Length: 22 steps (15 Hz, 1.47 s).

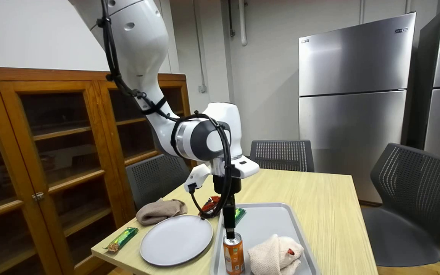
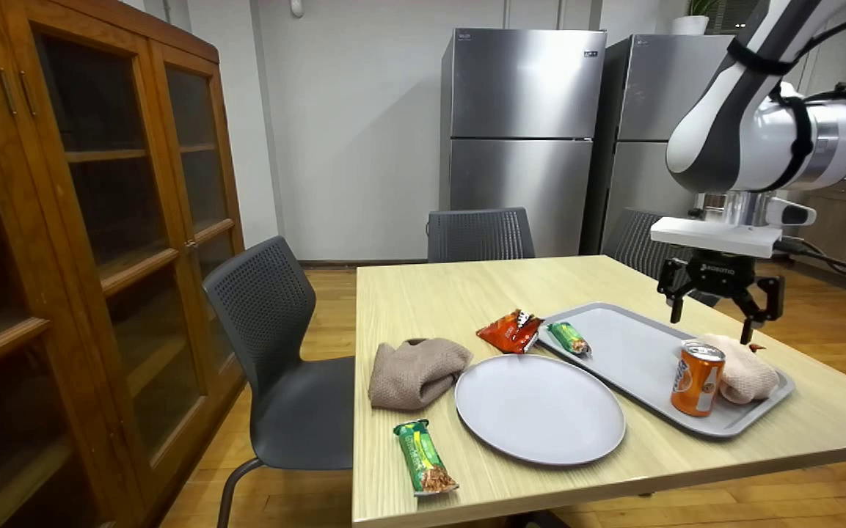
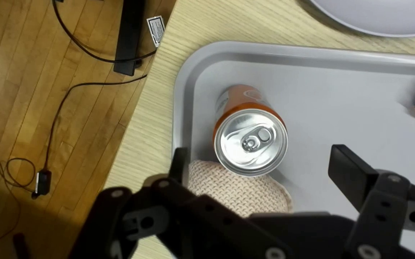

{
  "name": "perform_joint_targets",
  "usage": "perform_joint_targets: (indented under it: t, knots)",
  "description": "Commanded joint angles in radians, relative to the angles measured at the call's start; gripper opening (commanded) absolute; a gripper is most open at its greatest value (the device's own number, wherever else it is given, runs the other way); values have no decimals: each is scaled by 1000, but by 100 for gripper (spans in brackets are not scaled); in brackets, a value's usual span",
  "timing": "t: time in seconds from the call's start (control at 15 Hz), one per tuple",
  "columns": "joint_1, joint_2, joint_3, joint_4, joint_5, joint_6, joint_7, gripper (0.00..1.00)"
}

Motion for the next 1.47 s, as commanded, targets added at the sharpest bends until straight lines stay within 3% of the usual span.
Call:
perform_joint_targets:
  t: [0.0,1.4]
  knots:
    - [23,38,-25,27,-23,0,46,100]
    - [38,161,-24,83,21,27,36,100]
